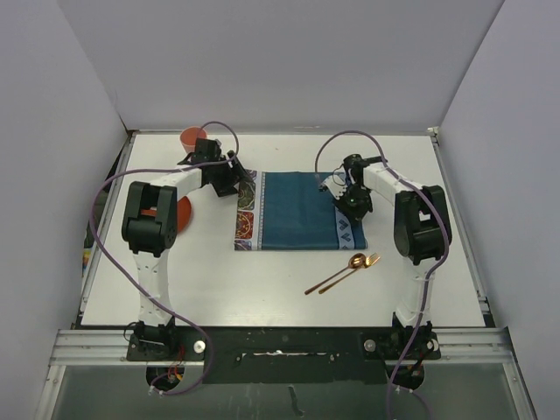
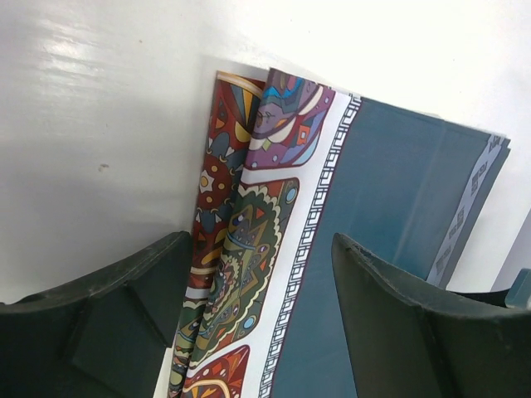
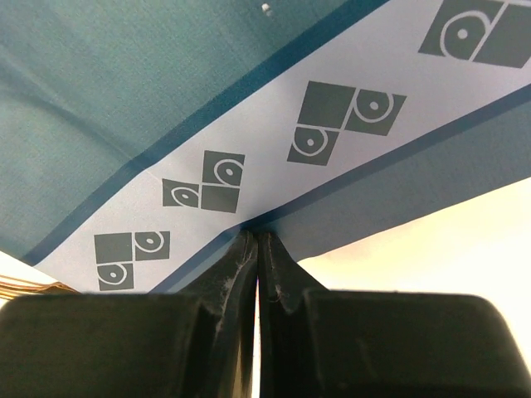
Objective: Set the dinner table for one person
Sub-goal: Fold the napkin at the center of the board.
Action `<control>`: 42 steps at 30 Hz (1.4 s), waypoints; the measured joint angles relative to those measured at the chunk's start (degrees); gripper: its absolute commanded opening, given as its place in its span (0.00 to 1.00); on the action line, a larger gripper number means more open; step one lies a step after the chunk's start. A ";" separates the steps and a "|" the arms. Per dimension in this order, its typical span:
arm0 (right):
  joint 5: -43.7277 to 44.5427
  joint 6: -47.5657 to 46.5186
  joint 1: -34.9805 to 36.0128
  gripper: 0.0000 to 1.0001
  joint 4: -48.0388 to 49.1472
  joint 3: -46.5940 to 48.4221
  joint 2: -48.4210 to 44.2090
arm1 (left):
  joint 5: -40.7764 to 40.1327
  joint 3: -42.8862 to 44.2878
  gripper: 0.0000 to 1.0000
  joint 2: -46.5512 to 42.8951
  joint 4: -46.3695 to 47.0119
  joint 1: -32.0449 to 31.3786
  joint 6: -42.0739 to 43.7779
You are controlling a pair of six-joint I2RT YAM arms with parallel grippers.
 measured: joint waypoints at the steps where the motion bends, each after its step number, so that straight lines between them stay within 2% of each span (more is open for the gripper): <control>1: 0.28 0.07 -0.20 0.00 -0.04 0.00 0.00 | 0.20 -0.26 0.68 -0.17 -0.07 -0.11 0.13; 17: 1.42 3.43 1.33 0.00 -0.57 0.00 0.00 | 1.70 -5.18 0.68 -3.04 1.57 -0.22 0.83; 24: 2.91 3.87 4.63 0.00 -0.98 0.24 0.00 | 1.68 -8.15 0.69 -5.25 1.57 0.61 0.81; 29: 4.07 3.78 3.30 0.00 -2.32 3.96 -0.44 | -0.33 -10.54 0.80 -8.59 -1.95 2.69 2.01; 30: 4.37 3.74 2.51 0.00 -2.58 5.05 -0.74 | -1.11 -10.93 0.84 -9.70 -3.17 3.19 2.51; 31: 4.90 3.63 1.38 0.00 -2.71 6.54 -1.31 | -1.90 -11.19 0.96 -11.17 -4.70 3.69 3.23; 32: 5.35 3.56 0.07 0.00 -2.69 8.09 -2.08 | -2.49 -11.26 0.98 -12.57 -5.97 4.09 3.91; 37: 6.34 2.14 -6.29 0.00 -1.11 11.96 -6.19 | -4.00 -11.21 0.98 -23.87 -10.95 5.44 7.02; 42: 5.88 1.86 -8.22 0.00 0.74 9.68 -4.00 | -4.35 -11.23 0.98 -32.41 -13.42 5.38 8.92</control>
